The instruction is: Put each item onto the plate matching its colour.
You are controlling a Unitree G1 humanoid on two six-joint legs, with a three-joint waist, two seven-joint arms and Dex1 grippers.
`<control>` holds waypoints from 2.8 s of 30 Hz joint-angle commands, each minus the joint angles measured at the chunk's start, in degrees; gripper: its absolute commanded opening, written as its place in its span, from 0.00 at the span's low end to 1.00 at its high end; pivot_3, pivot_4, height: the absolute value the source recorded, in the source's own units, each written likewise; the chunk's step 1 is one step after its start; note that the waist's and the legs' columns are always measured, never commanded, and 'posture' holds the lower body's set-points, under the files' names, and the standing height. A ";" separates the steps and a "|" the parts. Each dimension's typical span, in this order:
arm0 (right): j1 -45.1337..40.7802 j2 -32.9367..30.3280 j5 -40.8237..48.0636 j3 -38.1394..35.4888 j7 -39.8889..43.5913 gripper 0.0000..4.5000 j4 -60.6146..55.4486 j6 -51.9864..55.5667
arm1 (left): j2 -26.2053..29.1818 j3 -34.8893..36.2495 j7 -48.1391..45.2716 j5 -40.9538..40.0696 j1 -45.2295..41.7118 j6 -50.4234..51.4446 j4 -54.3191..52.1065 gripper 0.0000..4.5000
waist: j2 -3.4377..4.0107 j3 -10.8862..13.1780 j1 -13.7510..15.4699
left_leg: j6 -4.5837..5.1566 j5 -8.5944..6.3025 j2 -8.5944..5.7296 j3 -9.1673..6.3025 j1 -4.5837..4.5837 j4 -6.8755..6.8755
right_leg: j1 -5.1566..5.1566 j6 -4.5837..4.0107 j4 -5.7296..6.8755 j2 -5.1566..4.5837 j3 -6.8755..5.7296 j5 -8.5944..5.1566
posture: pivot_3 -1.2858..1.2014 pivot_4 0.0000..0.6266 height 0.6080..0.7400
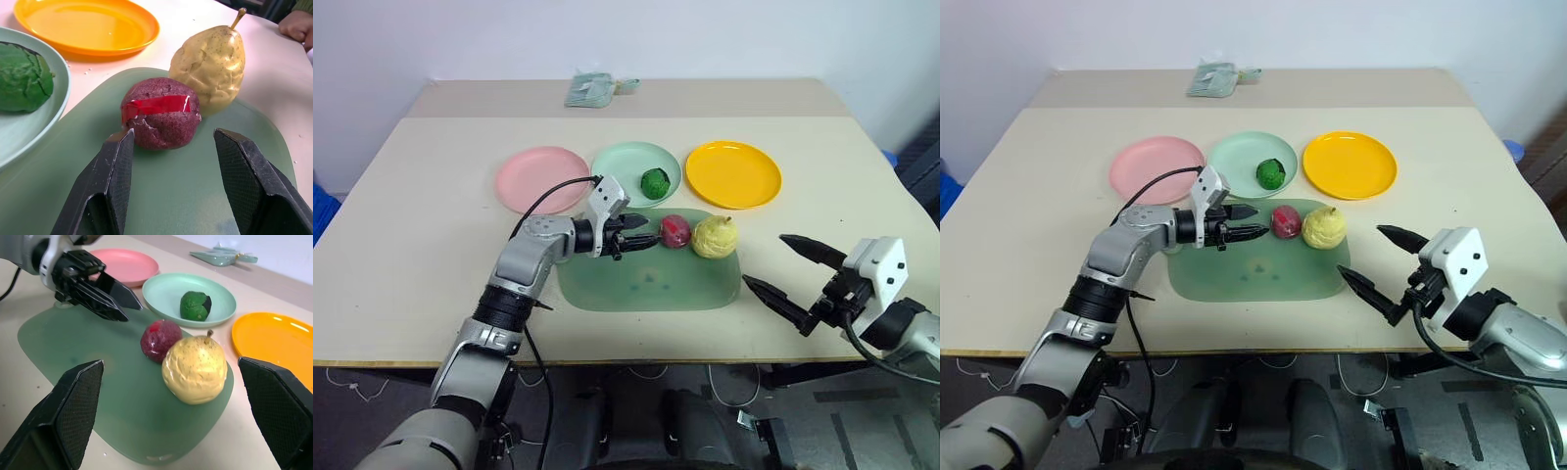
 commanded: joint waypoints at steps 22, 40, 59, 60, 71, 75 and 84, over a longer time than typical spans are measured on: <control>2.69 0.88 2.83 -2.70 -6.55 1.00 -7.93 2.10 | 6.93 -10.83 -4.43 20.78 -14.64 -40.72 25.22 0.99 | -0.03 0.01 1.35 | 0.01 0.00 0.01 0.02 -0.04 0.02 | -0.01 -0.03 -0.07 -0.01 0.00 -0.02 | 0.52 0.24 1.00; 5.02 4.02 -0.39 -1.44 -8.08 1.00 -8.78 -0.95 | 0.79 -9.87 -10.66 24.02 -26.40 -54.06 44.65 0.99 | -0.05 0.02 1.15 | 0.17 -0.06 0.00 0.06 -0.11 0.17 | 0.00 0.07 -0.01 0.14 -0.11 0.00 | 0.52 0.24 1.00; 9.79 7.73 -2.19 -1.29 -11.70 1.00 -13.52 -1.48 | -5.66 -11.48 -10.46 30.70 -31.82 -59.49 53.78 0.99 | -0.06 0.03 1.09 | 0.21 -0.08 -0.01 0.07 -0.13 0.22 | 0.00 0.15 0.02 0.20 -0.11 0.03 | 0.52 0.24 1.00; 10.17 7.83 -2.10 -1.55 -11.83 1.00 -13.78 -1.45 | -6.03 -11.57 -10.94 30.81 -31.79 -59.30 53.97 0.99 | -0.06 0.03 1.09 | 0.21 -0.08 -0.01 0.07 -0.13 0.23 | 0.00 0.16 0.02 0.20 -0.11 0.03 | 0.52 0.24 1.00; 10.42 7.71 -1.81 -1.21 -13.52 1.00 -14.41 -1.18 | -6.39 -10.47 -15.46 30.17 -30.96 -57.82 53.50 0.37 | -0.06 0.03 1.07 | 0.24 -0.09 0.00 0.07 -0.15 0.33 | 0.01 0.16 0.05 0.21 -0.11 0.03 | 0.52 0.24 1.00; 9.83 7.51 -1.99 -0.70 -13.45 1.00 -13.84 -1.30 | -5.46 -8.96 -17.41 28.54 -30.41 -56.77 52.34 0.37 | -0.06 0.03 1.04 | 0.36 -0.17 0.02 0.06 -0.26 0.58 | 0.01 0.17 0.11 0.24 -0.12 0.03 | 0.52 0.24 1.00; 6.68 6.09 -1.92 -0.15 -12.01 1.00 -11.33 -1.07 | -4.80 -4.85 -29.59 21.40 -28.58 -44.86 45.83 0.54 | -0.05 0.02 1.03 | 0.49 -0.24 0.02 0.06 -0.43 0.90 | 0.01 0.20 0.11 0.24 -0.12 0.04 | 0.52 0.24 1.00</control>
